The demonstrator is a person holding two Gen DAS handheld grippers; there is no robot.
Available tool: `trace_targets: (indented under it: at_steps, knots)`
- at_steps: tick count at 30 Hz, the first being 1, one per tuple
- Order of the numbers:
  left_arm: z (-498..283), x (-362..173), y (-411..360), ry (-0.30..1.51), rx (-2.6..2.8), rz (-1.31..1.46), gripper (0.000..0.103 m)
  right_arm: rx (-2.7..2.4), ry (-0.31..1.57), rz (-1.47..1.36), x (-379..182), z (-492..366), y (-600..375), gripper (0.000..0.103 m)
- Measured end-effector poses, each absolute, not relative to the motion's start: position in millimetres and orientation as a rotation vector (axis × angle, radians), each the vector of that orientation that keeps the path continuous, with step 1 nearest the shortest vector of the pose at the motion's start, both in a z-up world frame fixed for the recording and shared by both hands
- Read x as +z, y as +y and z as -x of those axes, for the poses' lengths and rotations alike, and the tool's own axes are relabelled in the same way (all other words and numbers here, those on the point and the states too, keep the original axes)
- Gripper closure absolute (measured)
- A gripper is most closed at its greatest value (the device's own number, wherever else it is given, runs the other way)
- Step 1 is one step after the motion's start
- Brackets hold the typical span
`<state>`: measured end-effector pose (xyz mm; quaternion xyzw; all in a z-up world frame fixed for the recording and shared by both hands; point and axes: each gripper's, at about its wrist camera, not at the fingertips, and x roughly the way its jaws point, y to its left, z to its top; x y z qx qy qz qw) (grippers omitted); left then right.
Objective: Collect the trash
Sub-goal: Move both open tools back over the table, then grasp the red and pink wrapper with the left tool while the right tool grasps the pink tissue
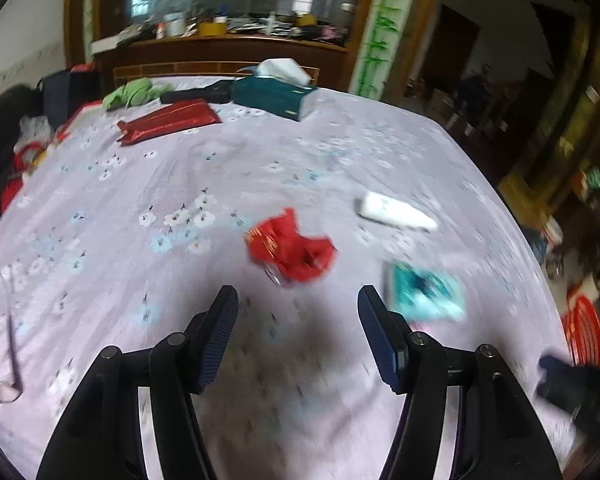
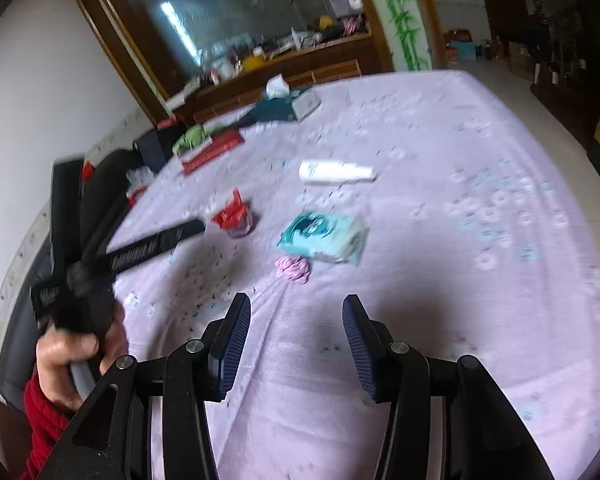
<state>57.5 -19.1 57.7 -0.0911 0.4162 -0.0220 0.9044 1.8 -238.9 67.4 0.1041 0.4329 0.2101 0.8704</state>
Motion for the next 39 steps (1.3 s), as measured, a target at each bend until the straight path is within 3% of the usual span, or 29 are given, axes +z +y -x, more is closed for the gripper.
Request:
trace_targets:
  at_steps: [12, 13, 14, 25, 27, 32, 39]
  knots:
    - [-116.5, 11.6, -18.5, 0.904, -0.027, 0.215, 0.043, 0.434, 0.924, -0.109, 46.4, -19.6, -210.5, 0.052]
    - [-117.2, 10.0, -16.3, 0.9, -0.024, 0.217, 0.044, 0.436, 0.927, -0.104, 43.3, -22.2, -207.7, 0.052]
    - [-117.9, 9.0, -15.0, 0.896, -0.023, 0.214, 0.056, 0.437, 0.93, -0.099, 41.6, -23.7, -204.6, 0.052]
    - [-115.3, 10.2, -17.1, 0.849, 0.024, 0.132, 0.067, 0.386, 0.941, -0.046, 21.0, -52.7, -177.5, 0.052]
    - [-113.9, 11.5, -16.6, 0.84, 0.03, 0.127, 0.067, 0.379, 0.948, -0.049, 16.4, -58.2, -175.6, 0.055]
    - [-108.7, 18.1, -16.7, 0.807, 0.053, 0.111, 0.067, 0.366, 0.946, -0.033, 7.1, -61.3, -171.6, 0.075]
    - [-102.2, 25.9, -18.9, 0.76, 0.087, 0.079, 0.067, 0.363, 0.872, -0.012, 11.3, -52.7, -174.6, 0.077]
